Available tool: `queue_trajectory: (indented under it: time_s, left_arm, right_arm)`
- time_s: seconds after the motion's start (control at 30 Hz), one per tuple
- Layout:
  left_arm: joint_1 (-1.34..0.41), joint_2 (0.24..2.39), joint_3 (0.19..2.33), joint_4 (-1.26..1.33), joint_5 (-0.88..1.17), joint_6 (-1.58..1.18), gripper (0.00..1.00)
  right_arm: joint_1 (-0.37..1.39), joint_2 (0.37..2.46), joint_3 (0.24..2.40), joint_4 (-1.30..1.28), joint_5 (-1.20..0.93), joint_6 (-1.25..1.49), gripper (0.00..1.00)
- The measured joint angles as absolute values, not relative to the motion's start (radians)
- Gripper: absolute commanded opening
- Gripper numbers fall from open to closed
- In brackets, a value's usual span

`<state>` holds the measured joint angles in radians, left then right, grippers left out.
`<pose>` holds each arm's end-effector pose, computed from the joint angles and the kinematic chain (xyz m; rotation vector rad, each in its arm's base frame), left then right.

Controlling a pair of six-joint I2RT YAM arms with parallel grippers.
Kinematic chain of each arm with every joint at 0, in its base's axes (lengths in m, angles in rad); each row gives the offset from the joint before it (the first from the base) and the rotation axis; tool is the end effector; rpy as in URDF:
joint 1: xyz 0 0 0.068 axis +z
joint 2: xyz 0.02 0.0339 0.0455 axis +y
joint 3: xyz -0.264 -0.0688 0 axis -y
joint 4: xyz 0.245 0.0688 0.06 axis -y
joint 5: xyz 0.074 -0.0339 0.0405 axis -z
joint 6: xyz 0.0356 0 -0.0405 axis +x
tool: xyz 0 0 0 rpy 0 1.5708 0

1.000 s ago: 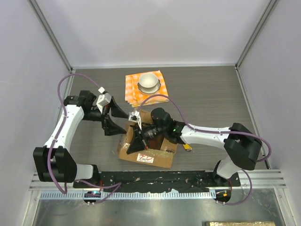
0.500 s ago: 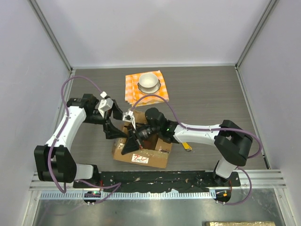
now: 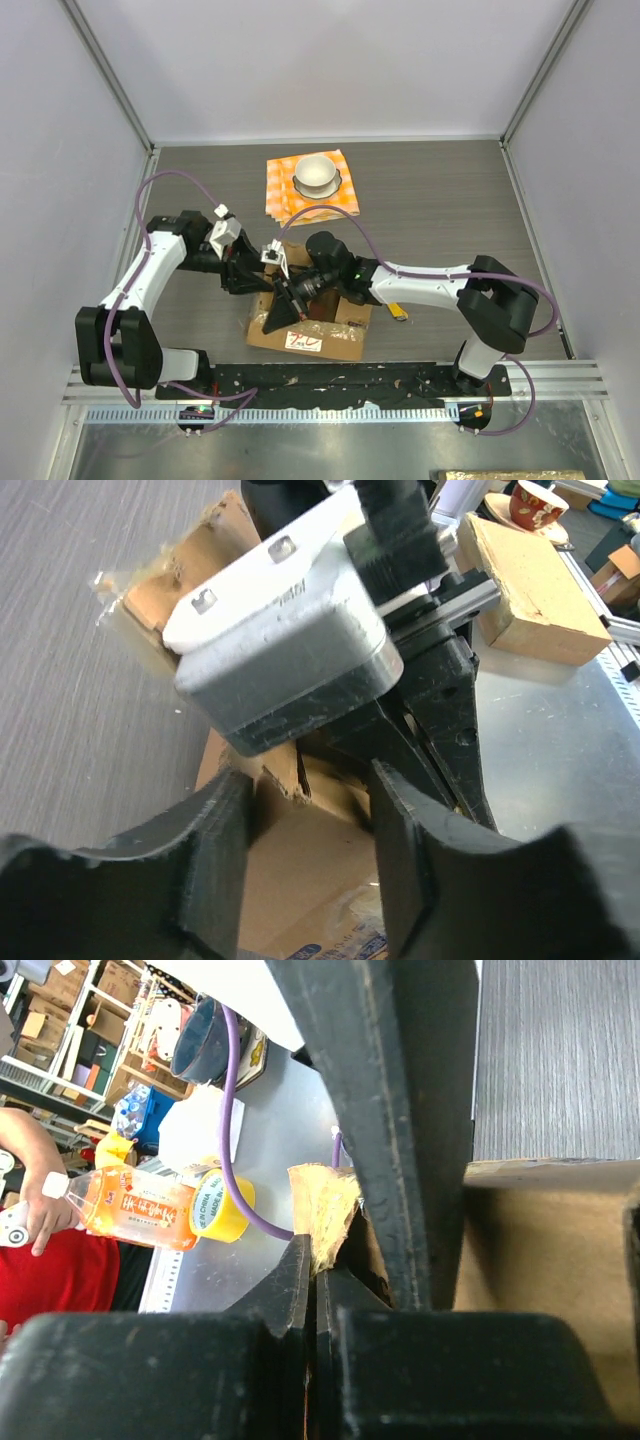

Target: Unpack the express box

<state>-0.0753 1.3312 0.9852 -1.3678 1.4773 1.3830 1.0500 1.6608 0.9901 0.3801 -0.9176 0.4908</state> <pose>0.1939 -0.0502 0.2668 1.1705 1.4957 -1.4524 0.1569 0.3303 0.2438 -1.3102 1.7891 1.8171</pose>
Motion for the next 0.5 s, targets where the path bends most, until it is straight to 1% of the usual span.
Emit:
queue_trajectory:
  time_s: [0.1,0.2,0.33,0.5]
  left_arm:
    - [-0.073,1.331,0.986,-1.366,1.485,1.395,0.45]
    - [-0.074,1.335,0.986,-1.366,1.496,1.397,0.41]
    - [-0.075,1.354,0.985,-1.367,1.510,1.407,0.27]
    - [-0.075,1.391,0.973,-1.370,1.512,1.429,0.19]
  right_arm:
    - [1.053,1.651,0.986,0.357,-0.904,0.482,0.01]
    - [1.054,1.640,0.986,0.336,-0.894,0.469,0.01]
    - [1.054,1.631,0.987,0.311,-0.878,0.451,0.01]
    - [1.061,1.623,0.992,0.271,-0.851,0.426,0.01]
